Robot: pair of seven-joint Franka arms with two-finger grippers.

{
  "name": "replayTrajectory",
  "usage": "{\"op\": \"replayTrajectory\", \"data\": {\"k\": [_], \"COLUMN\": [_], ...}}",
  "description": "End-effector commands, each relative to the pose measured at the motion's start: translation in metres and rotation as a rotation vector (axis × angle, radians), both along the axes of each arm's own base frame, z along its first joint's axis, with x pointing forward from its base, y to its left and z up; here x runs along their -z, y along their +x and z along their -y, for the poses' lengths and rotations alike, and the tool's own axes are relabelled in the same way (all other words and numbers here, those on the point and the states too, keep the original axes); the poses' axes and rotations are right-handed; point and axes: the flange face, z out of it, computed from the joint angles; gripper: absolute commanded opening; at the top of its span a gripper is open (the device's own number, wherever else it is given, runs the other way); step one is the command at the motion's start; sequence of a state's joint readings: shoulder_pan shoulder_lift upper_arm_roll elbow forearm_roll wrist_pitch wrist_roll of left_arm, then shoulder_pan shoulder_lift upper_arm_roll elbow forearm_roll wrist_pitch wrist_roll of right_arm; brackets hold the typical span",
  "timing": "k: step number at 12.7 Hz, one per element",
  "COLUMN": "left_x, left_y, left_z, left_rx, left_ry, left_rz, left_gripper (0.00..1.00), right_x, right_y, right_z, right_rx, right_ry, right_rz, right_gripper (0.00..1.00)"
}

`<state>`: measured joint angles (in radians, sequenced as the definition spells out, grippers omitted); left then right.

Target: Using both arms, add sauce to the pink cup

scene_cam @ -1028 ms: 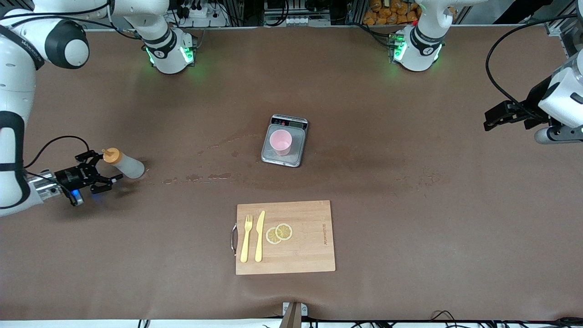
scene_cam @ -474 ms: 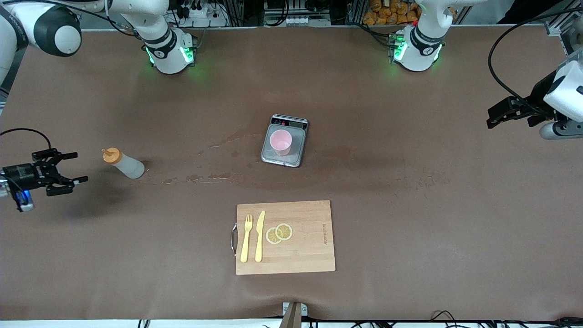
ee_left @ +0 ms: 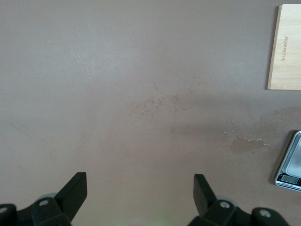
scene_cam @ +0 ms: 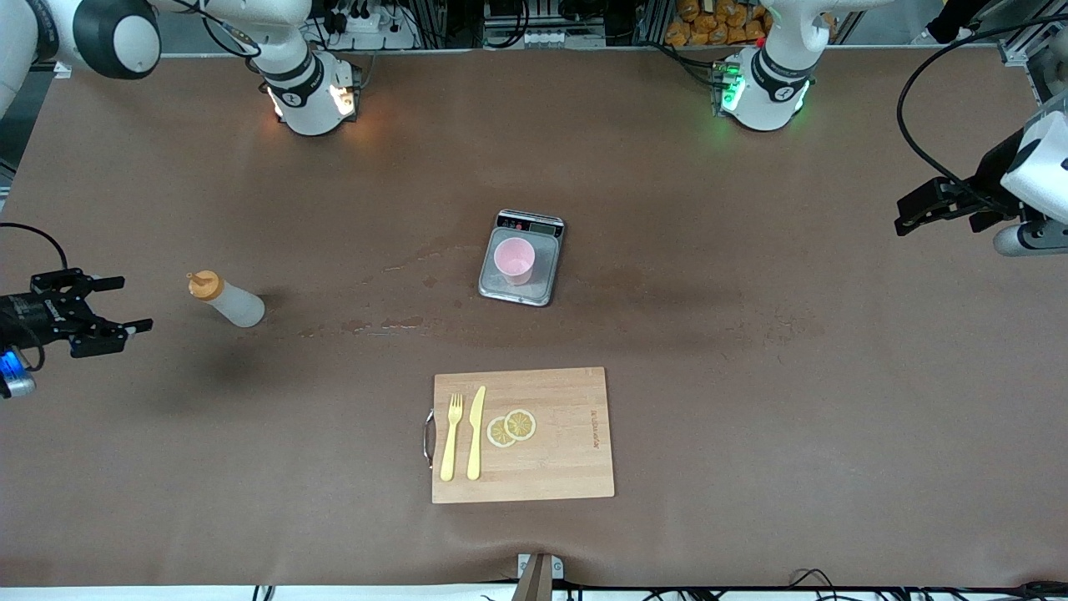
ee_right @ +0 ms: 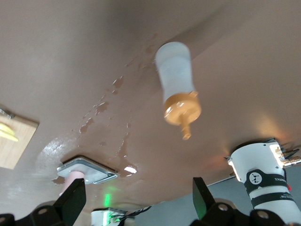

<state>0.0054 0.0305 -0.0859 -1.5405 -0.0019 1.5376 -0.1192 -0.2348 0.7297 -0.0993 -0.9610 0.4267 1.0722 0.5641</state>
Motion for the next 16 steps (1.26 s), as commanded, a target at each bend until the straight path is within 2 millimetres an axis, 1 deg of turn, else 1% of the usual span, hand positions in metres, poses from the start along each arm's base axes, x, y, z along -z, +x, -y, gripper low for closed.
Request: {"op": "replayTrajectory", "data": {"k": [1, 3, 4, 5, 6, 7, 8, 9, 10, 11, 13, 14, 15, 16], "left_x": [-0.003, -0.003, -0.003, -0.003, -0.002, -0.001, -0.001, -0.001, 0.000, 0.000, 0.000, 0.000, 0.001, 0.001], "left_y": [-0.004, -0.004, -0.004, -0.004, -0.004, -0.004, -0.004, -0.004, -0.003, -0.003, -0.003, -0.003, -0.002, -0.002], "left_z": [-0.003, -0.003, -0.003, -0.003, -0.003, -0.003, -0.003, -0.003, -0.003, -0.003, -0.003, -0.003, -0.003, -0.001], "left_rx": [0.017, 0.016, 0.017, 0.016, 0.016, 0.016, 0.016, 0.016, 0.016, 0.016, 0.016, 0.016, 0.016, 0.019], "left_ry": [-0.009, -0.008, -0.008, -0.008, -0.008, -0.008, -0.008, -0.008, -0.010, -0.010, -0.008, -0.010, -0.012, -0.013], "left_rz": [0.002, 0.001, 0.001, 0.001, -0.001, -0.002, -0.002, -0.002, -0.004, -0.004, -0.004, -0.004, -0.004, -0.004], "left_gripper": [1.00, 1.00, 1.00, 1.00, 1.00, 1.00, 1.00, 1.00, 1.00, 1.00, 1.00, 1.00, 1.00, 1.00], "right_x": [-0.058, -0.085, -0.109, -0.122, -0.130, -0.137, -0.142, -0.146, -0.147, -0.147, -0.134, -0.127, -0.123, -0.124], "right_y": [-0.005, 0.000, 0.000, 0.001, -0.002, -0.005, -0.009, -0.014, -0.022, -0.034, -0.068, -0.083, -0.090, -0.090], "right_z": [-0.045, -0.080, -0.092, -0.119, -0.145, -0.157, -0.161, -0.169, -0.175, -0.172, -0.157, -0.152, -0.143, -0.138], "right_rx": [-0.061, -0.105, -0.126, -0.193, -0.283, -0.316, -0.319, -0.340, -0.403, -0.474, -0.538, -0.596, -0.637, -0.670], "right_ry": [-0.045, -0.089, -0.152, -0.195, -0.228, -0.240, -0.240, -0.237, -0.237, -0.225, -0.208, -0.197, -0.190, -0.184], "right_rz": [0.071, 0.155, 0.228, 0.283, 0.313, 0.338, 0.352, 0.380, 0.418, 0.474, 0.598, 0.654, 0.691, 0.711], "right_gripper": [1.00, 1.00, 1.00, 1.00, 1.00, 1.00, 1.00, 1.00, 1.00, 1.00, 1.00, 1.00, 1.00, 1.00]}}
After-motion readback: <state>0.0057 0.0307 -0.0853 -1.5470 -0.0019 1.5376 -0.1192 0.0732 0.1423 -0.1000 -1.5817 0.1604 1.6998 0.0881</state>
